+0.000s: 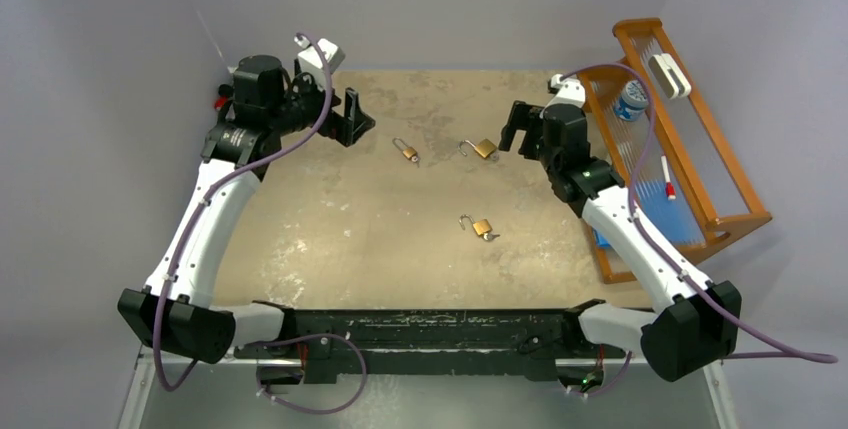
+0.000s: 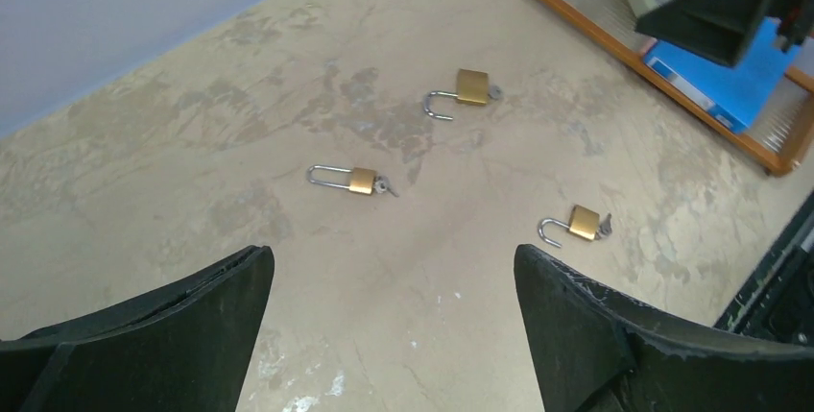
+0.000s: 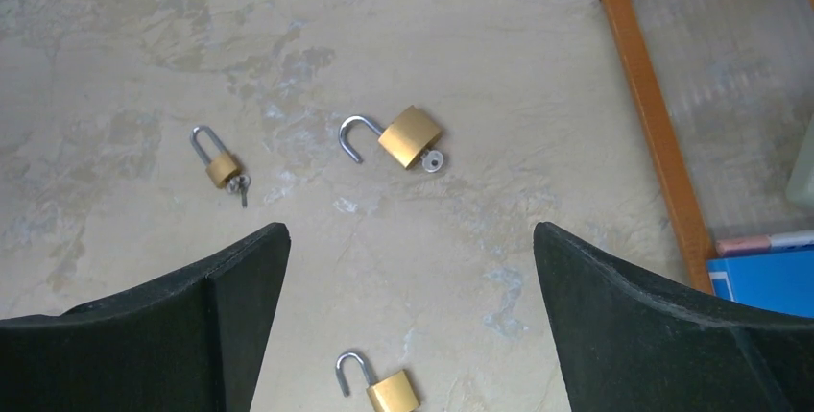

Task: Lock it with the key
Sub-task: Pick up the lock from the center of the board.

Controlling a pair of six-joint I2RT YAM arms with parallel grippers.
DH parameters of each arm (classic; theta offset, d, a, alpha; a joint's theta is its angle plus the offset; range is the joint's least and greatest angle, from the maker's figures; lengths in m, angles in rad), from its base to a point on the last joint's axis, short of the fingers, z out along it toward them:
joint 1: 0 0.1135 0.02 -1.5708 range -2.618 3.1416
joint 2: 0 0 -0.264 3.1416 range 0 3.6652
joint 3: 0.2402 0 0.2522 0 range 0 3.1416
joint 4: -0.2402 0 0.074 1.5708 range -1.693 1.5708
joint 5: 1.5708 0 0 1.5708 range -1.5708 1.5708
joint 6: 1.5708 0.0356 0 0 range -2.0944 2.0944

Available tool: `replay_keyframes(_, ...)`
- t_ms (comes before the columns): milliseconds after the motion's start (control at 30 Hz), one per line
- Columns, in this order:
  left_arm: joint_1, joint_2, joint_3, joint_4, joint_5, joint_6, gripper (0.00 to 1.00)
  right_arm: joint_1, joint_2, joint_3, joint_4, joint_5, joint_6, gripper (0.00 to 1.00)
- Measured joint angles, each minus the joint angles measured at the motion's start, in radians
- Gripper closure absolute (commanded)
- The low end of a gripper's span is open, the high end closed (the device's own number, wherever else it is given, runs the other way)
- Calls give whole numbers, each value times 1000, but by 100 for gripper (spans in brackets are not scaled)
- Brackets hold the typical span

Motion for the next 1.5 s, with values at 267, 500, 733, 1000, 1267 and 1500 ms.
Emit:
replay_keyframes(267,5,9,27,-26,151,57,3,-2,8,18,7,-103,-88,1)
replay_keyframes(500,6,4,-2,132,-102,-102,1,133,163,93,-24,-96,-212,1)
replay_keyframes(733,6,-84,-277,425,-427,-280,1,194,296,94,-54,-208,-193,1)
replay_keyframes(1000,7,-76,-283,438,-396,-286,1,237,340,-36,-122,-234,-124,2)
replay_keyframes(1267,-2,-49,-122,225,-38,-109,1,240,280,-178,-153,-237,-87,3)
replay_keyframes(1500,-3,-71,-122,139,118,-53,5,240,296,-191,-137,-213,-87,12)
